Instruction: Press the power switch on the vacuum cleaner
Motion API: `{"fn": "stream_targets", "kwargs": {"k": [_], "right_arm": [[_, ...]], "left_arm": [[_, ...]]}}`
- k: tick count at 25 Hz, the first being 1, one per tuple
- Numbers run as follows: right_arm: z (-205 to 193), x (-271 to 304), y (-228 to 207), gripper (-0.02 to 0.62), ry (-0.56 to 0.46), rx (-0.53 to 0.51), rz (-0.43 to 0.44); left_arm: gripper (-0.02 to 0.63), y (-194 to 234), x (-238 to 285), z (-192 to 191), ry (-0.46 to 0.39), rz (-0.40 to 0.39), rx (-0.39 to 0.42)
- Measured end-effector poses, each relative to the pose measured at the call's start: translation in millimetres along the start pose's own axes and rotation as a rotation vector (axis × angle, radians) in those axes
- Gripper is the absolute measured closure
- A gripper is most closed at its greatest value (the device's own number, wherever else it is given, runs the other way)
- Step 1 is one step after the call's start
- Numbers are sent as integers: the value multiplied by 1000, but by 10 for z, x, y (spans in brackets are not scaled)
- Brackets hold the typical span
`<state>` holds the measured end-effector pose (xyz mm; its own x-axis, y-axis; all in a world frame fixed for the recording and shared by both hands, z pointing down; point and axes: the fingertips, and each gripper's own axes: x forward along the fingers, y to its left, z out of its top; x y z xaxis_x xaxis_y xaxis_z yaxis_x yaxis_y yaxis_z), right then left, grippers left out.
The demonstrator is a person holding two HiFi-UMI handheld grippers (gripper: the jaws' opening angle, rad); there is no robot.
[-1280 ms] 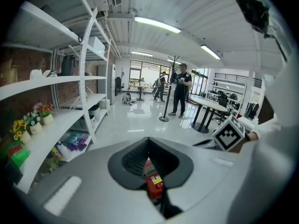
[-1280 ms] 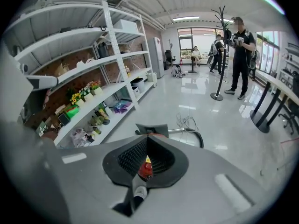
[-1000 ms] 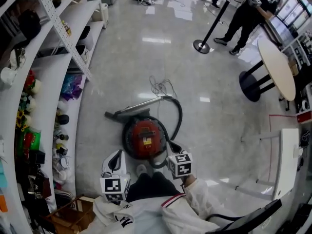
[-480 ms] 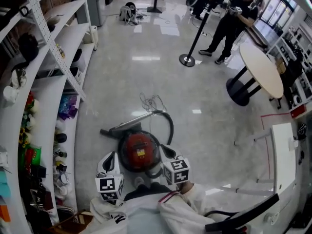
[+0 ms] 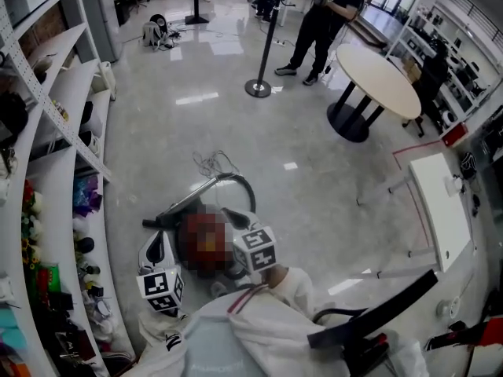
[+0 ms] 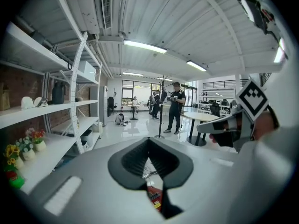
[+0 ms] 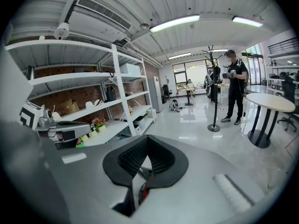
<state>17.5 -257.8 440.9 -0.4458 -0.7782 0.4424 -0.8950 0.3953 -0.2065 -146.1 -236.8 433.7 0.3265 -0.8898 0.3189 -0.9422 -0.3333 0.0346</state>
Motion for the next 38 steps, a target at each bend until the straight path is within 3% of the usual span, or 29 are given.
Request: {"fn": "stream_targets", "kwargs": {"k": [9,32,38], "right_arm": [[158,-70,92,594,-53,-12,5],[-250,-381,80,594,11,6,5],[-284,-511,65,594,5,0,22]], "left_arm": [[606,98,-91,81,-27,23,15],[606,-170,-354,-297,25,-8,17],[606,-232,-411,-334,25,17,15]]}}
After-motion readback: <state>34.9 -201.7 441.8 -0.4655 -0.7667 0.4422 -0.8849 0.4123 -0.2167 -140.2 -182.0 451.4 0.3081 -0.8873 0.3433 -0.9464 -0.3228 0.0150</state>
